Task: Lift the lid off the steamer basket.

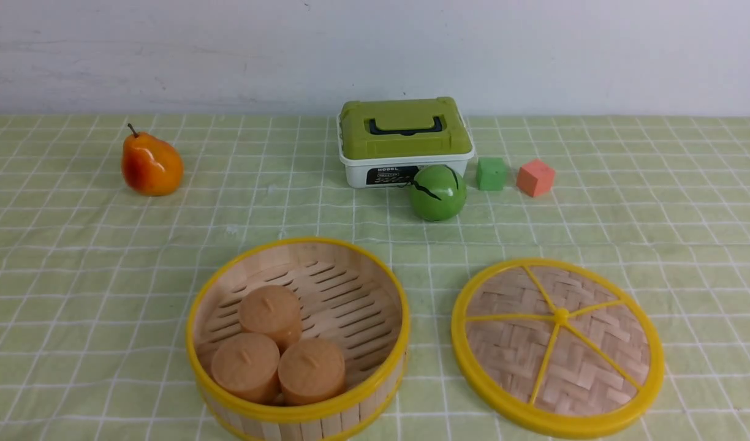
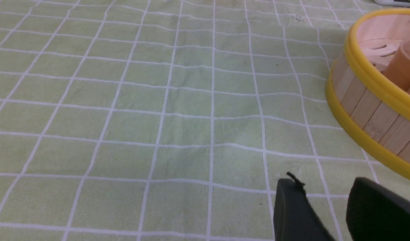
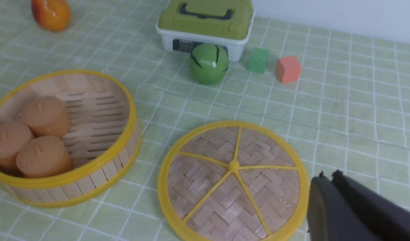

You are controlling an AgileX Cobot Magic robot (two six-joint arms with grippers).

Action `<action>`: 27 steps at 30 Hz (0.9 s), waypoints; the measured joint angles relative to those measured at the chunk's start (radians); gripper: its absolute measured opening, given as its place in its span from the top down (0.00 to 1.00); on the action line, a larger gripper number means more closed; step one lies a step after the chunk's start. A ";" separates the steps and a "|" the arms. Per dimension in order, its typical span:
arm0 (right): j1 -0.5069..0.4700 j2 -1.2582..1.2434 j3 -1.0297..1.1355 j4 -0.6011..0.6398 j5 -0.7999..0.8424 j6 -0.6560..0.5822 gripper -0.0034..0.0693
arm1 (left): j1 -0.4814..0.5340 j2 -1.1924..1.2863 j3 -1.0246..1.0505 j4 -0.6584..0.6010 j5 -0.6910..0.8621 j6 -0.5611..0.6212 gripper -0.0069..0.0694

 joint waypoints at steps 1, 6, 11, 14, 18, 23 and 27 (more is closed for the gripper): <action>0.000 -0.057 0.027 -0.024 0.001 0.042 0.98 | 0.000 0.000 0.000 0.000 0.000 0.000 0.60; 0.000 -0.148 0.093 -0.142 0.001 0.114 0.98 | 0.000 0.000 0.000 0.000 0.000 0.000 0.60; 0.000 -0.150 0.131 -0.189 -0.024 0.119 0.98 | 0.000 0.000 0.000 0.000 0.000 0.000 0.60; 0.000 -0.150 0.145 -0.195 -0.024 0.119 0.98 | 0.000 0.000 0.000 0.000 0.000 0.000 0.60; 0.000 -0.150 0.147 -0.195 -0.020 0.119 0.97 | 0.000 0.000 0.000 0.000 0.000 0.000 0.60; 0.000 -0.150 0.148 -0.174 0.000 0.114 0.97 | 0.000 0.000 0.000 0.000 0.000 0.000 0.60; 0.000 -0.152 0.157 -0.116 -0.057 0.028 0.96 | 0.000 0.000 0.000 0.000 0.000 0.000 0.60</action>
